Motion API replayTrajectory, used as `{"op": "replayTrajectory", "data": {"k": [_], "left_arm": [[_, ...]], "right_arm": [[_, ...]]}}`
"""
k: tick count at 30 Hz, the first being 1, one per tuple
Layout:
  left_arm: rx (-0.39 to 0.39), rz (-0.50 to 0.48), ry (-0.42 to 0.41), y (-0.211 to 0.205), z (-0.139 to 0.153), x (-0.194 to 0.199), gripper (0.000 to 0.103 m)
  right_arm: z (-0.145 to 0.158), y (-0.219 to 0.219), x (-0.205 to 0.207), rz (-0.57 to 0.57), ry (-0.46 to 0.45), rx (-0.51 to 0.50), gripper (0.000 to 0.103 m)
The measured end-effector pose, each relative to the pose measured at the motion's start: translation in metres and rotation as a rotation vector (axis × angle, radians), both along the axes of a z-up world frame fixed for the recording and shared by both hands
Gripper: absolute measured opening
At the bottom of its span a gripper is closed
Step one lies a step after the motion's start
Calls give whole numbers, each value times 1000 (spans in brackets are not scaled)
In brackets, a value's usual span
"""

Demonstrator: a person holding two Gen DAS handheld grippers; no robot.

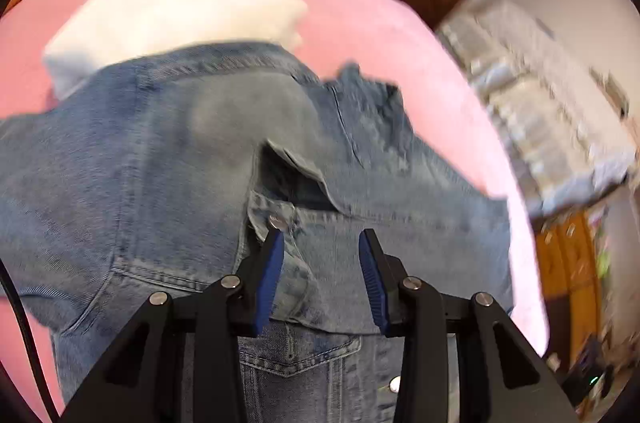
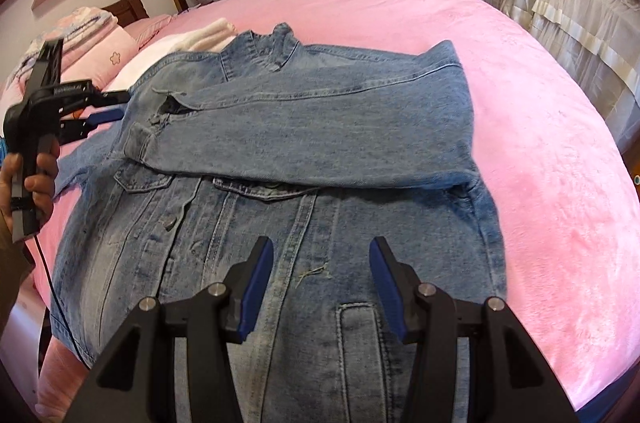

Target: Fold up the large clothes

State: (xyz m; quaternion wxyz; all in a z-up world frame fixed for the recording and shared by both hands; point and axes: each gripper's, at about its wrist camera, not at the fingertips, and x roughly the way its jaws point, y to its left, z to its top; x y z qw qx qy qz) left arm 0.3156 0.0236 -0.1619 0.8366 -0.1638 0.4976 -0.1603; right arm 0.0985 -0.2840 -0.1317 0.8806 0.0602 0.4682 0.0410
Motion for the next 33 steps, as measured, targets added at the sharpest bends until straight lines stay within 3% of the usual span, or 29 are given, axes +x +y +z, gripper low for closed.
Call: {"op": "replayTrajectory", "data": {"k": [5,7,12,17,20,26,28,30,33], "left_arm": [[175,6,93,-9,-37,14,14],[204,24,115,-8,-47,19,14],[188,16,106,-8,-32,22,17],[56,0,78,-3,-2,30,30],[-3,31,99,0,6,53,31],[16,66,162,-7,-6,84,31],[13,78,181,-10,-13,88,26],[17,76,179,-10,-16,86,12],[114,71,148,-9,-14,76,7]], "right_arm": [[-4,3,2,-1,18,-3,50],[-4,2,3,-8,20,-5,50],[0,-3,4,-23,15,-7,50],[-3,-3,8,-29,17,2,50],[-5,2,10,-24,20,11,50],[-3,8,14,-16,11,21,50],[-3,6,16,-25,9,29,50],[-2,3,19,-35,9,34,50],[0,-2,22,-53,2,30,50]]}}
